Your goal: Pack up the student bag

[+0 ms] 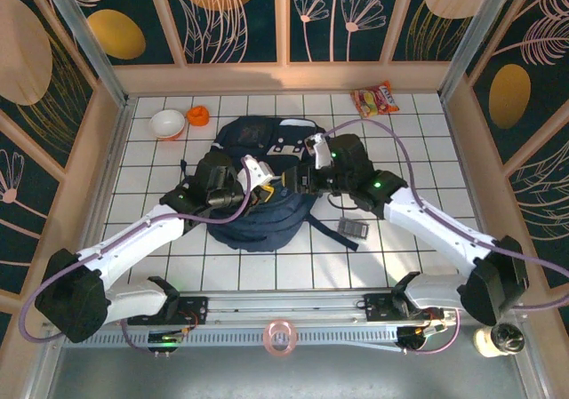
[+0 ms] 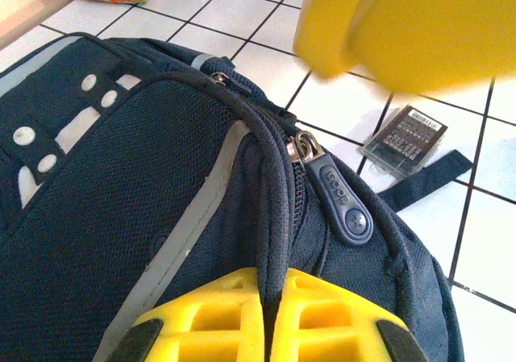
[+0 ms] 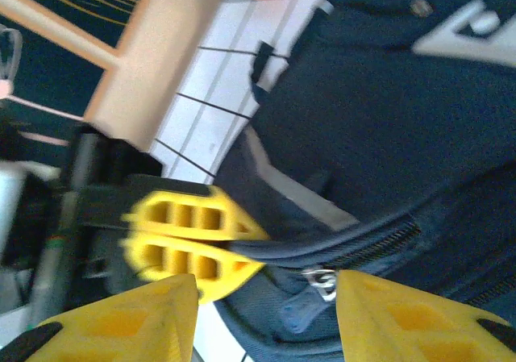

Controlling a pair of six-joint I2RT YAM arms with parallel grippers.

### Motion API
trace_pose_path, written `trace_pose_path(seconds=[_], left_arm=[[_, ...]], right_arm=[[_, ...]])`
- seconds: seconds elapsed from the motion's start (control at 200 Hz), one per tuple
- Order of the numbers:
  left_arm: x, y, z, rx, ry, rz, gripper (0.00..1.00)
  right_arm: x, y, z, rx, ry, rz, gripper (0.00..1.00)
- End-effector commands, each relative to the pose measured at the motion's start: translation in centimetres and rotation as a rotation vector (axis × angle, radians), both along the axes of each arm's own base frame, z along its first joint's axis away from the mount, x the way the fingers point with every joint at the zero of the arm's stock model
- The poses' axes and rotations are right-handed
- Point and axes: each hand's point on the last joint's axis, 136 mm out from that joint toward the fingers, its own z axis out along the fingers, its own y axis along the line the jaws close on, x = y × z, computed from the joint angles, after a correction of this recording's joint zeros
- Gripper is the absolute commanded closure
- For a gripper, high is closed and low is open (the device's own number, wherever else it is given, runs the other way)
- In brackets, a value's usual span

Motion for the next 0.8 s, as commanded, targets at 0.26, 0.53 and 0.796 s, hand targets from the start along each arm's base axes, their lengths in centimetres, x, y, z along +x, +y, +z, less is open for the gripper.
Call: trace_pose_path(seconds=[0.26, 0.53, 0.796], left_arm=[[0.7, -1.2, 4.1, -0.115, -0.054, -0.012, 1.00], [0.6, -1.6, 5.1, -0.148, -0.067, -0.031, 1.00], [0.9, -1.0, 4.2, -0.107, -0.074, -0.006, 1.00]], right_arm=[[-1.2, 1.5, -1.3, 0.076, 0.093, 0.005, 0.54], [-0.1, 0.4, -3.9, -0.070, 0.114, -0.087, 0.71], [1.0, -3.1, -4.4, -0.227, 0.070, -0.211, 0.97]])
